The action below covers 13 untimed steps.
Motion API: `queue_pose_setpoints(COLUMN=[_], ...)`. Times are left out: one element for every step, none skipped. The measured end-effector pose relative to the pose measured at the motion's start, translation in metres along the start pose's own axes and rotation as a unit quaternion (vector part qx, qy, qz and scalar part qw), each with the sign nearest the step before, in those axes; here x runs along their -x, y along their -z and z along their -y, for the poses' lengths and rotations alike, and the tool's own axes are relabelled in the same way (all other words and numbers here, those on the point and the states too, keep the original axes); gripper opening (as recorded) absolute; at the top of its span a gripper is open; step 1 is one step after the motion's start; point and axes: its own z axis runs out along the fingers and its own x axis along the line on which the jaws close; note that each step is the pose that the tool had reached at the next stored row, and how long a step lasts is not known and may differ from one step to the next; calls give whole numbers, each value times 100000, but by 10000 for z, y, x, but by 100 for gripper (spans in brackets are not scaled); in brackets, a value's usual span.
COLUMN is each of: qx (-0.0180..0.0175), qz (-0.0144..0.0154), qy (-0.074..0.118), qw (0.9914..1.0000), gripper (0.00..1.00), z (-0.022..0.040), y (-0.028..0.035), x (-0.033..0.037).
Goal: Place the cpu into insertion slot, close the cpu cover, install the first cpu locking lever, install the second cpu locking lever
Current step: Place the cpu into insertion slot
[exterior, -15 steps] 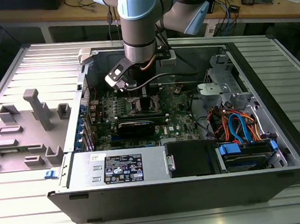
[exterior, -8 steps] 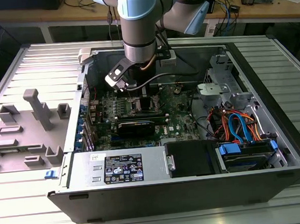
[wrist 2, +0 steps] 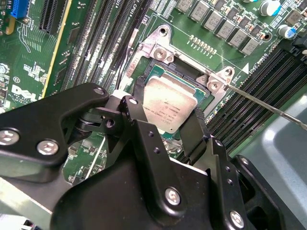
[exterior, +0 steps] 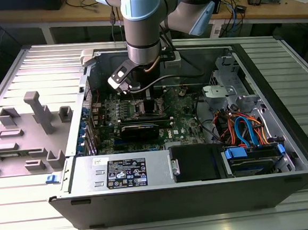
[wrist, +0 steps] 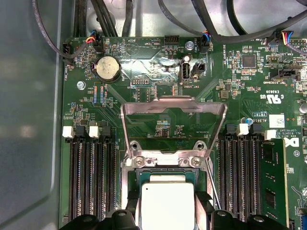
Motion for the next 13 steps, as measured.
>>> queue_pose_setpoints(qx=[1,0,-2,0,2,0,0,0,1,0,-2,0,-1], qz=[-2,-3,-3,-2,-3,-3,-1,-2,-3,-1,-1,-3,0], qy=[-1,0,-1,-2,-1,-1,-2,-1,-1,1,-1,-4,-4], qw=[100000,100000,100000,100000,100000,100000,100000,100000,100000,100000,100000,100000,100000], gripper=[54,54,54,54,54,54,54,54,54,54,54,54,54], z=[0,0,0,0,0,0,0,0,0,0,0,0,0], y=[0,0,-1,-1,-1,-1,-1,-2,-2,-2,-2,-3,-3], x=[0,0,0,0,0,0,0,0,0,0,0,0,0])
